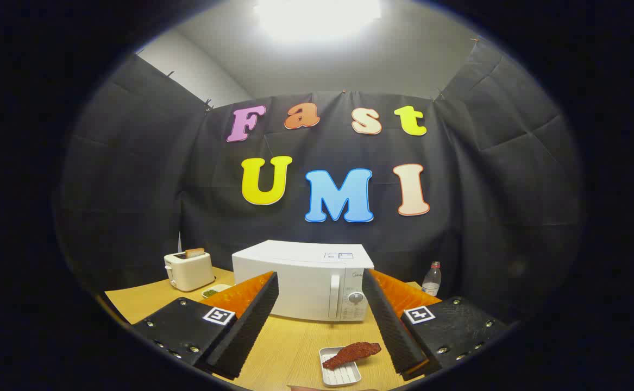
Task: Open the microwave, put the food inside, and close the microwave door.
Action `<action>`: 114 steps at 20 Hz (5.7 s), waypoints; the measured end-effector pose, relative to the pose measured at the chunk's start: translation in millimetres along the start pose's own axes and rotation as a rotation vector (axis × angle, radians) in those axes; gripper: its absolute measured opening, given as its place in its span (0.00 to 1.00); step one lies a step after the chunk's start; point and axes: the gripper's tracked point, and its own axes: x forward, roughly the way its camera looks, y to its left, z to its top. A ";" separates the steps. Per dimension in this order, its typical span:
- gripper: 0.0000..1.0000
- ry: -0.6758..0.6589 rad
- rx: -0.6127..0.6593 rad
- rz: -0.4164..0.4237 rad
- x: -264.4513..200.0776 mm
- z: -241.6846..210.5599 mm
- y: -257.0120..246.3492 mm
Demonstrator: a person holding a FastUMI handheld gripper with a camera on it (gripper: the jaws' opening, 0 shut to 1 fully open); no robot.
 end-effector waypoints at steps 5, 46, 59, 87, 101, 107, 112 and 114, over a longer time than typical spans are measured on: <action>0.97 -0.009 0.000 0.003 2.8 0.6 4.4; 0.97 0.188 0.037 -0.093 221.3 -172.1 -27.0; 0.33 0.230 0.014 -0.171 269.9 -203.3 -37.5; 0.10 0.201 0.037 0.314 46.9 -182.3 162.9; 0.10 0.055 0.026 -0.041 31.0 -176.9 298.6; 0.10 0.067 0.049 -0.057 26.4 -177.5 321.5; 0.85 0.053 0.025 0.089 -7.1 -167.7 347.1; 0.95 0.088 0.046 0.195 -26.9 -164.7 344.3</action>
